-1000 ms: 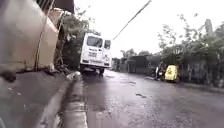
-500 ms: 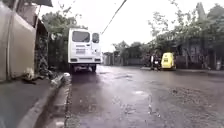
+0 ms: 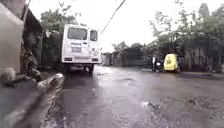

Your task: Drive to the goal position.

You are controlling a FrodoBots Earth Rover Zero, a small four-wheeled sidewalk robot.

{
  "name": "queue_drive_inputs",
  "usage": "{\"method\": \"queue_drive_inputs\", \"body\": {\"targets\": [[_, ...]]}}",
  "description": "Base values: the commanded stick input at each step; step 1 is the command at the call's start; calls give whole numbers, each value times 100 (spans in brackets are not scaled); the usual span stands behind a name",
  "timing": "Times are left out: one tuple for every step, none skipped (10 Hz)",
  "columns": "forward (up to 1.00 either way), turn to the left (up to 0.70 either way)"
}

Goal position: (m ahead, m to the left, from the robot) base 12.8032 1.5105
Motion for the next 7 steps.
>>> {"method": "queue_drive_inputs", "body": {"targets": [[100,-1],[100,-21],[100,-2],[100,0],[100,0],[100,0],[100,0]]}}
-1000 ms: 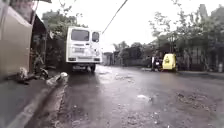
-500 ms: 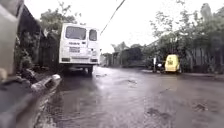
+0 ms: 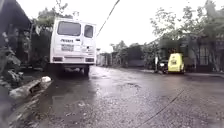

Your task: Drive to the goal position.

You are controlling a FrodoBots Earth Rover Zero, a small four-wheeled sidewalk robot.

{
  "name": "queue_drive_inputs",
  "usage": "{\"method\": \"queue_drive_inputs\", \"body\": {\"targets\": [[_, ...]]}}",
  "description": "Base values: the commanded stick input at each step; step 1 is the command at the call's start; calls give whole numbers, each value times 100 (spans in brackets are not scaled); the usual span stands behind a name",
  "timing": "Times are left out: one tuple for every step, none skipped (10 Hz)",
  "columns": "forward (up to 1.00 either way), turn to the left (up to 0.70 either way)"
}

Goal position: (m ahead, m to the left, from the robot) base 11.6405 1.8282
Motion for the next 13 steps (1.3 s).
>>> {"method": "queue_drive_inputs", "body": {"targets": [[100,-5],[100,-22],[100,0],[100,0],[100,-21],[100,-2],[100,-22],[100,0],[100,-25],[100,-10],[100,0],[100,0],[100,0]]}}
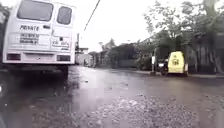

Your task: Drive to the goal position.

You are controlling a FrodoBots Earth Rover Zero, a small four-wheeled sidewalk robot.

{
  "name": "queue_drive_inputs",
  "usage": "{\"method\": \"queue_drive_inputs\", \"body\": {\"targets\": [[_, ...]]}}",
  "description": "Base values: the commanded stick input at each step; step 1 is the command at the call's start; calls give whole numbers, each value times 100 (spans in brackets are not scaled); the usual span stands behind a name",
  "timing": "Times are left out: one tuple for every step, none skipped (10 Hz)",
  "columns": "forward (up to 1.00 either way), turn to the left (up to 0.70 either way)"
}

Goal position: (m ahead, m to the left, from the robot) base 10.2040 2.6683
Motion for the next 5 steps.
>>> {"method": "queue_drive_inputs", "body": {"targets": [[100,0],[100,27],[100,0],[100,18],[100,27]]}}
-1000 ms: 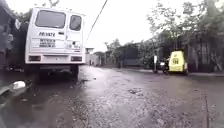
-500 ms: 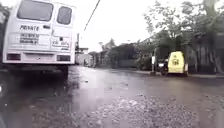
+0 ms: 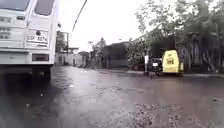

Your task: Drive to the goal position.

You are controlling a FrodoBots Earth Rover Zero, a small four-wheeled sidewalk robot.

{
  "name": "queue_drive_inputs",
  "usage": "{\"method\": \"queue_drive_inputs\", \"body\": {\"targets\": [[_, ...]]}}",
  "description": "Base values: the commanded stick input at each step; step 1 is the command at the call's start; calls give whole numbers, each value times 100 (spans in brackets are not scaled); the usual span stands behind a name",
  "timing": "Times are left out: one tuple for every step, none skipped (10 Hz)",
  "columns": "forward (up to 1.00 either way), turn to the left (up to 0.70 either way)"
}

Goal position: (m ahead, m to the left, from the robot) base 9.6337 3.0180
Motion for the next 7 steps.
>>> {"method": "queue_drive_inputs", "body": {"targets": [[100,3],[100,16],[100,27],[100,27],[100,10],[100,19],[100,3]]}}
